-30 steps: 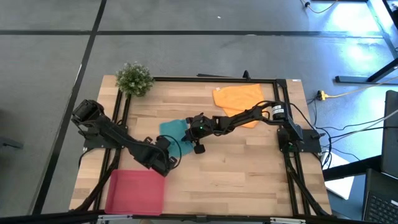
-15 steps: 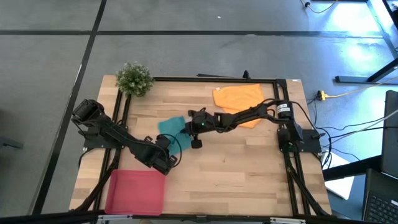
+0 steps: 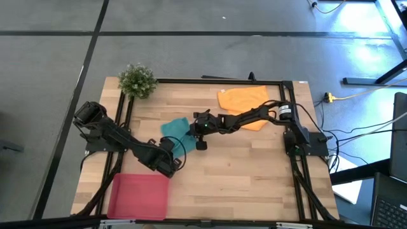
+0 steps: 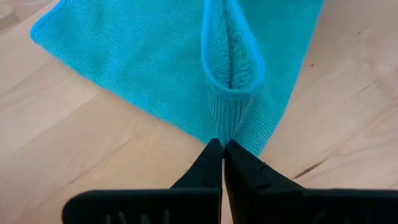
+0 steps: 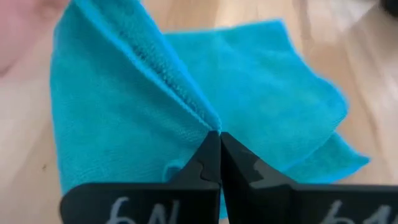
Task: Roll microfiber towels into tight, uniform cylinder then place into a basket
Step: Roll the blue microfiber towel
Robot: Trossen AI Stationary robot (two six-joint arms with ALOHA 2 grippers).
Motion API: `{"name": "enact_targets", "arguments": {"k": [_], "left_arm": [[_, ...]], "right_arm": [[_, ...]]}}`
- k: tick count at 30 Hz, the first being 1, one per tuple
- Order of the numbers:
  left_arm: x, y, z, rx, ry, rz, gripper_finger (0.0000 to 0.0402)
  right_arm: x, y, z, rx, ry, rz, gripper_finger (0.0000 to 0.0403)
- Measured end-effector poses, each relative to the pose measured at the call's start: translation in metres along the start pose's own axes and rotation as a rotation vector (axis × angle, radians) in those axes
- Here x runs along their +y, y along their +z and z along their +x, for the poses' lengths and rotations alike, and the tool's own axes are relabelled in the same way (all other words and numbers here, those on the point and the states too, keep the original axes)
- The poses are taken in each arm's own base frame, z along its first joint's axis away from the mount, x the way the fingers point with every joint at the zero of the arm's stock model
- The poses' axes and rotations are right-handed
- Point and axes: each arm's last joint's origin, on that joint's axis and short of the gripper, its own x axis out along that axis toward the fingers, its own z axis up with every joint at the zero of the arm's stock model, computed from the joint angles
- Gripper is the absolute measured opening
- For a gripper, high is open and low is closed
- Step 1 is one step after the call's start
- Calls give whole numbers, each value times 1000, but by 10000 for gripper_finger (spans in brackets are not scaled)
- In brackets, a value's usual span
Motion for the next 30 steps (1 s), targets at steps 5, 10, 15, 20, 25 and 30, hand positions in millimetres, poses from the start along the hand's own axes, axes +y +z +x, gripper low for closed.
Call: {"name": "enact_targets", "arguments": {"k": [5,10,15,20,25,30], "left_arm": [[1,4,2,-5,9,-15,0],[1,8,4,-7,14,-28,0],[-1,7,4,-10,-9,-36,0],[-7,1,10,3,-17,-21,0],[-14,-10,18,36,-34,-3,0],[-22,-19,19,36,-82,2,0]], "right_arm": [[1,-6,3,30,13,3,0],[5,-9,3,53,74,12,0],[16,-11,2,103,105,6,0],[32,-11,2,155,146,16,0],[49,-9,2,171,177,26,0],[68,-8,2,174,261,32,0]]}}
